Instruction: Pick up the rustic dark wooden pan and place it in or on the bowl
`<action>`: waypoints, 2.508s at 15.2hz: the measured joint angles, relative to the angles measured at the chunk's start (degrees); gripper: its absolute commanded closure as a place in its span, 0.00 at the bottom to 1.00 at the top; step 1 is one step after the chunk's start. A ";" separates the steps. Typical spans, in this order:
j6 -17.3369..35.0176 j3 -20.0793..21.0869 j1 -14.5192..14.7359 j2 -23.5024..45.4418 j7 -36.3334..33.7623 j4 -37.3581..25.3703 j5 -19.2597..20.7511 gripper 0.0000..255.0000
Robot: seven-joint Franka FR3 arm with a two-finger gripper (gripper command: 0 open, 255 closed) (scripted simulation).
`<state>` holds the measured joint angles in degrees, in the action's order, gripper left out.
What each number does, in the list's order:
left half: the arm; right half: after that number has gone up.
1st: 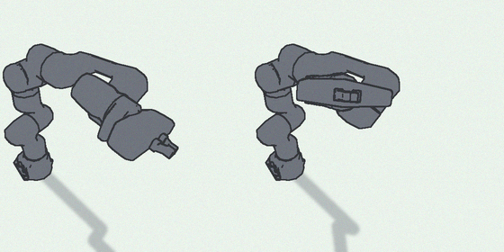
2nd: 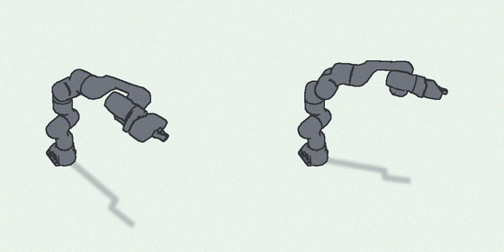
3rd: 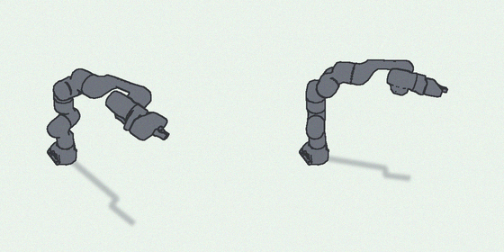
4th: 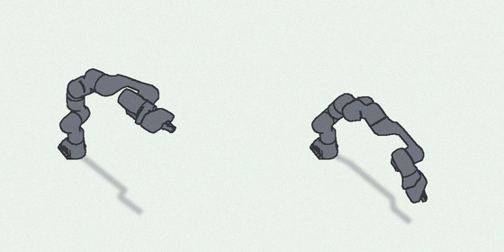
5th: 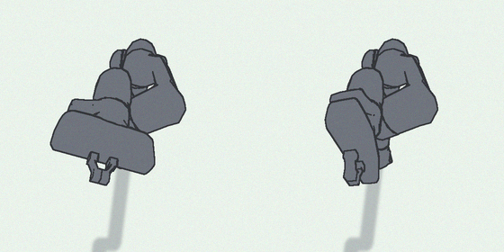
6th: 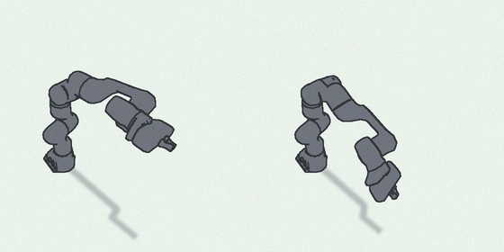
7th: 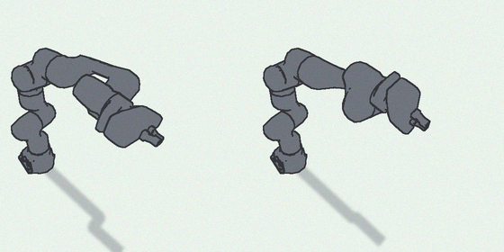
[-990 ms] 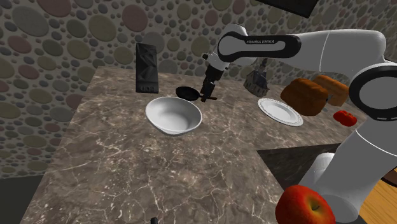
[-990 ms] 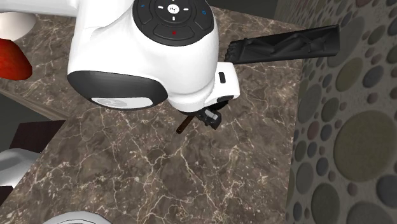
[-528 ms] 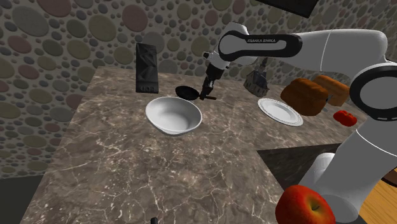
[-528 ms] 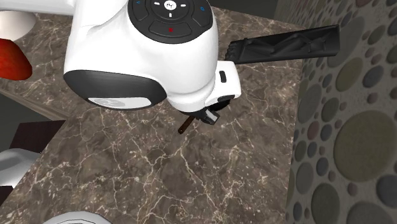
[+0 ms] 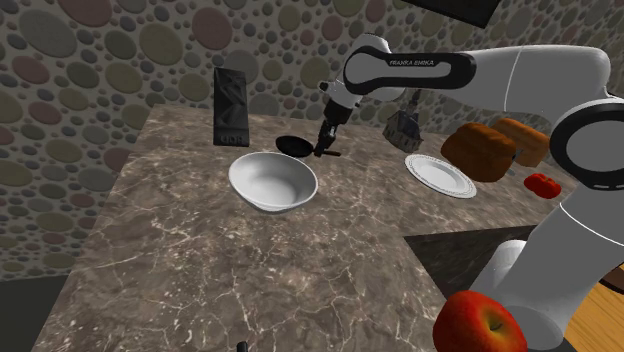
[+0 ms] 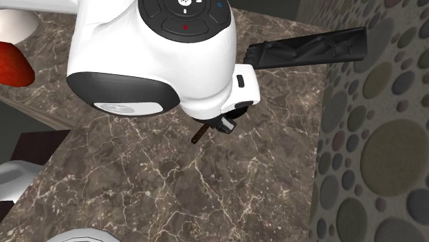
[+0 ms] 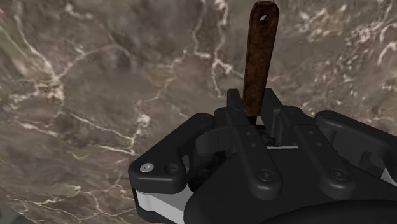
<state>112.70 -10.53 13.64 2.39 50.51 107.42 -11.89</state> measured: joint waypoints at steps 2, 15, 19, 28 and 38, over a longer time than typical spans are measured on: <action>-1.45 0.00 0.00 0.00 -0.29 -1.31 0.12 1.00; -11.09 -0.10 -0.09 -0.44 -2.12 -10.63 0.77 1.00; -14.20 -0.22 -0.24 -0.11 -2.46 -14.07 0.79 1.00; -18.32 0.95 1.08 -1.35 -5.80 -17.50 1.27 1.00; -13.62 8.24 7.41 -10.24 -18.85 -6.25 2.81 1.00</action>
<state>99.08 -2.30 21.05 -7.85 31.65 101.17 -9.08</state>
